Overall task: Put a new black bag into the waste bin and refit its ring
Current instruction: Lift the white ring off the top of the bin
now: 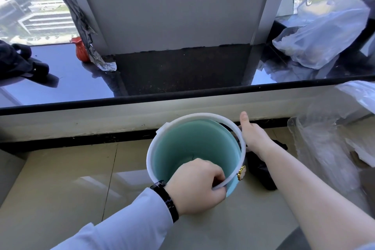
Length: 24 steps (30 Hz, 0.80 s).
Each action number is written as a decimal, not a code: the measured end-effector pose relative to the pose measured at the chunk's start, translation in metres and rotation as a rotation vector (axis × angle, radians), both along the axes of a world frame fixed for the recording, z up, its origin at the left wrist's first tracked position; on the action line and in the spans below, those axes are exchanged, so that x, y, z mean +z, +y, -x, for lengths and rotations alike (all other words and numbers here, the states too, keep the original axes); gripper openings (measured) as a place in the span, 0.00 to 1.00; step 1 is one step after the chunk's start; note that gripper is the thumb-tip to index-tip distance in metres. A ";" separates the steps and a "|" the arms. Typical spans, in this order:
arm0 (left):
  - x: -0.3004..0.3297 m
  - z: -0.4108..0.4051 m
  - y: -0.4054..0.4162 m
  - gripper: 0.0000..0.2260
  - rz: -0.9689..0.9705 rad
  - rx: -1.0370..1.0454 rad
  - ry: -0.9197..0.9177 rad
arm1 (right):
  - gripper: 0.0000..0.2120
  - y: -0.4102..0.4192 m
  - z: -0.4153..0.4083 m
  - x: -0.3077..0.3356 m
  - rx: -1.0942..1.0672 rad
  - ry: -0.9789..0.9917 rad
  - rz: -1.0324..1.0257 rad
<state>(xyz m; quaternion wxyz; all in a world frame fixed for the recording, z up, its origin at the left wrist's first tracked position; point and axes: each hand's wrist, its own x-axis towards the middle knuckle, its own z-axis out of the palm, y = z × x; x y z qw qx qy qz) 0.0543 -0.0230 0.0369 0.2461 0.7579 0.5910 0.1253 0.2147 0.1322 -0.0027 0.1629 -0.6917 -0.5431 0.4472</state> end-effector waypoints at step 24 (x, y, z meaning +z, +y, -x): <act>0.119 0.183 0.016 0.04 -0.341 0.592 -0.371 | 0.11 -0.010 0.004 -0.009 0.335 -0.571 0.079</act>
